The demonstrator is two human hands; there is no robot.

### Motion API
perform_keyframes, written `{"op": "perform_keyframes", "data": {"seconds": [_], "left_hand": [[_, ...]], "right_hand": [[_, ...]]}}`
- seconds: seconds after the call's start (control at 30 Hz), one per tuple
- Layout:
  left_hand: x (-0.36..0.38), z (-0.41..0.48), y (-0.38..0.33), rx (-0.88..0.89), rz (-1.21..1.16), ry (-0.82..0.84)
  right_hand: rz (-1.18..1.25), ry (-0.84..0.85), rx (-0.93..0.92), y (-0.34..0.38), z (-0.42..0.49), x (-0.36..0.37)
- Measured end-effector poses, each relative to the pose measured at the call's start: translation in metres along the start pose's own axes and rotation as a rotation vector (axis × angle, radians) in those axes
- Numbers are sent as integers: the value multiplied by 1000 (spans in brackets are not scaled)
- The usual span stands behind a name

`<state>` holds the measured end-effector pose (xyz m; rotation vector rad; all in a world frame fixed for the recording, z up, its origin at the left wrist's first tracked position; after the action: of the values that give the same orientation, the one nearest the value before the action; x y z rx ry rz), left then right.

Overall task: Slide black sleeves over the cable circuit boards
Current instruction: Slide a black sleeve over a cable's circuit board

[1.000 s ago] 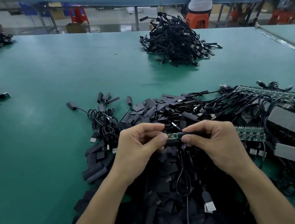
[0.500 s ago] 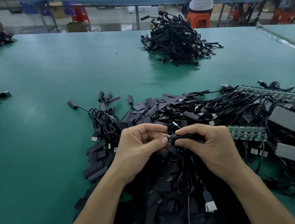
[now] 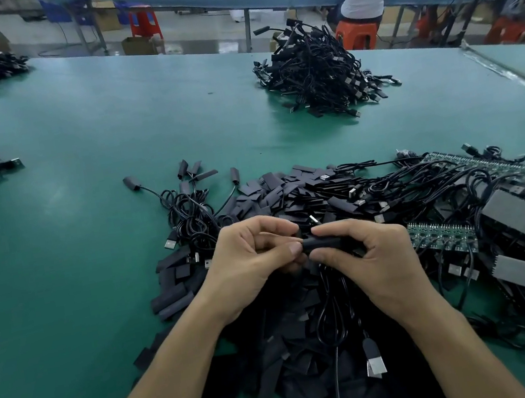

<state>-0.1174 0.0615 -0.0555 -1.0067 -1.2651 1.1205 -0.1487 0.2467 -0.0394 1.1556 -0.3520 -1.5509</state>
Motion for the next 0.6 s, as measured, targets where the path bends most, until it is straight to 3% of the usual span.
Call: {"op": "perform_keyframes", "data": {"seconds": [0.23,0.6], "left_hand": [[4,2,4,13,19,-147],[6,5,7,12,77,-211]], "right_hand": [[44,-229,134,1,0,5],[90,-36,224,-3,-1,11]]}}
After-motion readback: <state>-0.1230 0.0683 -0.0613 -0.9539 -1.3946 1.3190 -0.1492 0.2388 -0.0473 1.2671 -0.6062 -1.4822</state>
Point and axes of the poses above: each hand's wrist, its own z-axis towards the middle knuckle, its own x-axis out of the palm, y = z × x, the point moved 2 cm from there along z, towards the middle knuckle, and after that the axes turned 2 degrees about z, right-handed, at the moved point
